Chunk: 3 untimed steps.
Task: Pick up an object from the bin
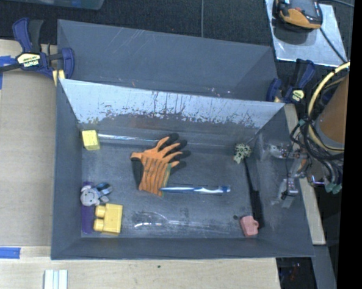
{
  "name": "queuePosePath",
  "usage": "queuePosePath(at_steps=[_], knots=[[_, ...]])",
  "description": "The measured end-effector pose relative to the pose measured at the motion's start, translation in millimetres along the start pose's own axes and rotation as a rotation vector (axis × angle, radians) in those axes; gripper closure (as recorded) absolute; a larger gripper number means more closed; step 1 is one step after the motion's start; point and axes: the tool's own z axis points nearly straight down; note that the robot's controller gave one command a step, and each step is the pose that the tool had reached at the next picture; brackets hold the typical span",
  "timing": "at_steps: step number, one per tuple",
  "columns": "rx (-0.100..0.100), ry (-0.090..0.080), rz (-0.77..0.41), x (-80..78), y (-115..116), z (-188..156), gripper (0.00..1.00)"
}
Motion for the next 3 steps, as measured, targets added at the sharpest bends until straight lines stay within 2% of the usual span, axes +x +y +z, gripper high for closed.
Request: queuePosePath(at_steps=[1,2,3], knots=[[0.001,-0.006,-0.003,-1.5,1,-3,0.0],[0.002,-0.012,-0.025,-30.9,27,73,0.0],[0.005,-0.023,-0.093,-92.3,72,75,0.0]])
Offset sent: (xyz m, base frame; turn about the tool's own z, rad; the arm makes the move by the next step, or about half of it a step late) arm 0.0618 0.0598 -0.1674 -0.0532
